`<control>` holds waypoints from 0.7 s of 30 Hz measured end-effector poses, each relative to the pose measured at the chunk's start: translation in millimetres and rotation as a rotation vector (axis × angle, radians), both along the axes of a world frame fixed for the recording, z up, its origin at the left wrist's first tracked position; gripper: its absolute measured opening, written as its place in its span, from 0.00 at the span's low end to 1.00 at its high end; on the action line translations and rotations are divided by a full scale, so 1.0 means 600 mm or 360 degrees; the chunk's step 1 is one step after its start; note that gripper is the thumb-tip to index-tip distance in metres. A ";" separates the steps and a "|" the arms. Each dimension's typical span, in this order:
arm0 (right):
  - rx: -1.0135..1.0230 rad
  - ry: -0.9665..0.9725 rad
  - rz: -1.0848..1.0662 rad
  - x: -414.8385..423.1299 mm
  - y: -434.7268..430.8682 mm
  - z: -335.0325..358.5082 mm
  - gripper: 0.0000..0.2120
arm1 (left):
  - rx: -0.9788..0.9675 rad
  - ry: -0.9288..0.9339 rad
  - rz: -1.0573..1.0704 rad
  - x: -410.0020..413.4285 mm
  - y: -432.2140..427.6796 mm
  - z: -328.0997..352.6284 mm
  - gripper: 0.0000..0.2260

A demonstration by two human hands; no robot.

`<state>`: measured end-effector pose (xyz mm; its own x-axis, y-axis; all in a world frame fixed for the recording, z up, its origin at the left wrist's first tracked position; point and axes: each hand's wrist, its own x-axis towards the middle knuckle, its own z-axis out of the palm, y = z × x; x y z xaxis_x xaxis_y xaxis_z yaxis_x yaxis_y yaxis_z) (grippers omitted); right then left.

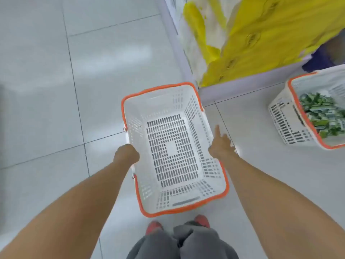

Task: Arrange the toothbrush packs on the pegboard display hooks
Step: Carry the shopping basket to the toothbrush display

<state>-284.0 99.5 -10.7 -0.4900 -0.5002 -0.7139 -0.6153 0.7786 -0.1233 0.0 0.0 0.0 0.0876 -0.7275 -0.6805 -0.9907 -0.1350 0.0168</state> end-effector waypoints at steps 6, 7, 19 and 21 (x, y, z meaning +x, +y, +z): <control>0.0092 0.0124 -0.0120 0.014 -0.001 -0.075 0.24 | 0.0377 0.0538 0.0831 0.012 0.018 -0.075 0.11; 0.0126 0.0078 -0.0180 0.010 -0.003 -0.075 0.20 | 0.0365 0.0625 0.0963 0.024 0.019 -0.075 0.05; -0.0072 -0.0513 -0.0628 0.003 -0.096 0.255 0.24 | 0.0113 0.0673 0.1242 0.110 -0.036 0.261 0.16; -0.0028 -0.0510 -0.0572 0.004 -0.139 0.348 0.24 | 0.0128 0.0702 0.1267 0.121 -0.065 0.349 0.14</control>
<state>-281.4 16.2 198.3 -0.3908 -0.3527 -0.8502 -0.2367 0.9311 -0.2775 72.9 -39.1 209.3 0.2632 -0.5123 -0.8174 -0.5102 -0.7931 0.3328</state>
